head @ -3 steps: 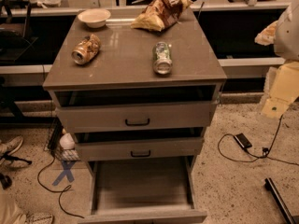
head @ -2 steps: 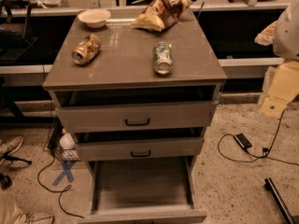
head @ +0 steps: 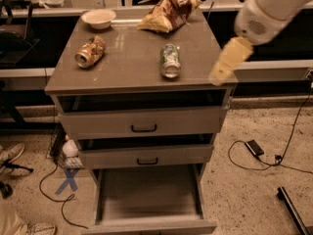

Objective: Place green can into bottom drawer

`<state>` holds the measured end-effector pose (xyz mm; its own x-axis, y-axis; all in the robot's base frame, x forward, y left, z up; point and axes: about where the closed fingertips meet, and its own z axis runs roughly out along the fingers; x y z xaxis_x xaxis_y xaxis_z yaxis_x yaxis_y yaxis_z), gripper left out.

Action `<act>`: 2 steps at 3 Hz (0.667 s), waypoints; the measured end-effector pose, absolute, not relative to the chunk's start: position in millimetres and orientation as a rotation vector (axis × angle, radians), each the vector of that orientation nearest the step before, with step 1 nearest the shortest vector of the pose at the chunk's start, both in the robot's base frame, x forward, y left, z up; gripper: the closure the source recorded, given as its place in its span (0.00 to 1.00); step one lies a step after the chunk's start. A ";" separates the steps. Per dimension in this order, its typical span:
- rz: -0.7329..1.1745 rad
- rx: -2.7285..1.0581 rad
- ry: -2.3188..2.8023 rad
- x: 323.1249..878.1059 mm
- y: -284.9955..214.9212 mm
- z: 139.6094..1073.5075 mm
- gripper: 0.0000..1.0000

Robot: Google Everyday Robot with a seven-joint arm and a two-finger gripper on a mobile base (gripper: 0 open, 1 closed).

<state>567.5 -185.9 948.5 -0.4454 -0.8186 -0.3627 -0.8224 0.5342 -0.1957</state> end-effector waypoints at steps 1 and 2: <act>0.182 -1.059 2.423 641.4 -171.8 929.6 0.00; 0.229 -0.955 2.463 652.5 -170.9 923.1 0.00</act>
Offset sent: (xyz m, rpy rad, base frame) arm 0.0662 0.0122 -0.0169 0.1540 0.0167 -0.1495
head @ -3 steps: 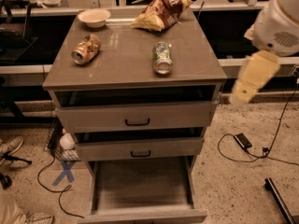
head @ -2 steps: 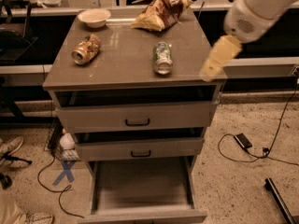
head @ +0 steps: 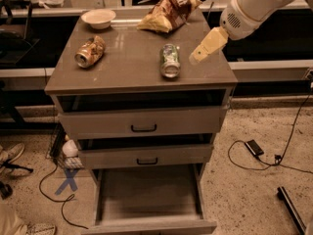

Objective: Place green can into bottom drawer

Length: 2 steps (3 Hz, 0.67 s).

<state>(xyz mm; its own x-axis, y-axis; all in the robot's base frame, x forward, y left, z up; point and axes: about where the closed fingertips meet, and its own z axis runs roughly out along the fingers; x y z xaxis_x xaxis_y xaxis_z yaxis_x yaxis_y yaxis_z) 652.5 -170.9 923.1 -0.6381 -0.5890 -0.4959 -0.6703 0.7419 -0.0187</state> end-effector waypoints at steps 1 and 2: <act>0.245 -0.920 2.473 653.4 -169.5 920.6 0.00; 0.299 -0.838 2.494 663.3 -140.9 920.3 0.00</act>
Offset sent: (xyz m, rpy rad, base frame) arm 0.0238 0.0674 0.0023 0.1579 0.0706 -0.1974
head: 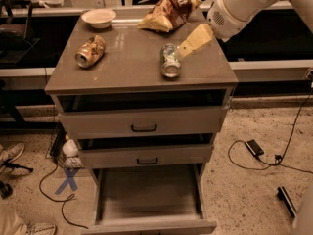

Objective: Place green can into bottom drawer

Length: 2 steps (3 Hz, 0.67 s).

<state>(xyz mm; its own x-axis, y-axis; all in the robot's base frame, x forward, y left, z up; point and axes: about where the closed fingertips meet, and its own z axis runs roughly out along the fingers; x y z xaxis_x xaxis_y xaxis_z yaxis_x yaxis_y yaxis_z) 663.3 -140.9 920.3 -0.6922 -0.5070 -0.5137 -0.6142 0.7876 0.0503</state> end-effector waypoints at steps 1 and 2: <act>0.353 -0.615 2.578 680.2 -114.9 909.3 0.00; 0.320 -0.516 2.636 691.2 -94.7 898.0 0.00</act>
Offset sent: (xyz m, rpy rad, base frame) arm 0.0396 0.0669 -0.0308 0.0241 0.1339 -0.3396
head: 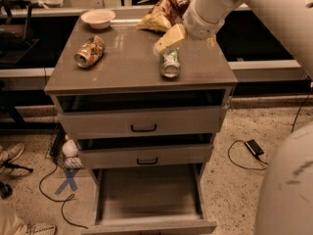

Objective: Place green can into bottom drawer

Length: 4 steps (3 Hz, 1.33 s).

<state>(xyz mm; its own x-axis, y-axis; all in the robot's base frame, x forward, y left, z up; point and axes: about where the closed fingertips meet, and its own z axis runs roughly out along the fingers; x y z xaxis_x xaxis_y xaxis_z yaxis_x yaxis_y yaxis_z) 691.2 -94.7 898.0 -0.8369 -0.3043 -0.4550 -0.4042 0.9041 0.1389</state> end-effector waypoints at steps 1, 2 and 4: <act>0.239 -0.477 2.691 706.3 -78.5 880.6 0.00; 0.171 -0.430 2.745 723.8 -74.4 862.8 0.00; 0.153 -0.381 2.809 738.6 -73.9 838.0 0.18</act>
Offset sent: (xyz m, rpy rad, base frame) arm 0.0453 0.0234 -0.0393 -0.1539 0.0800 -0.1232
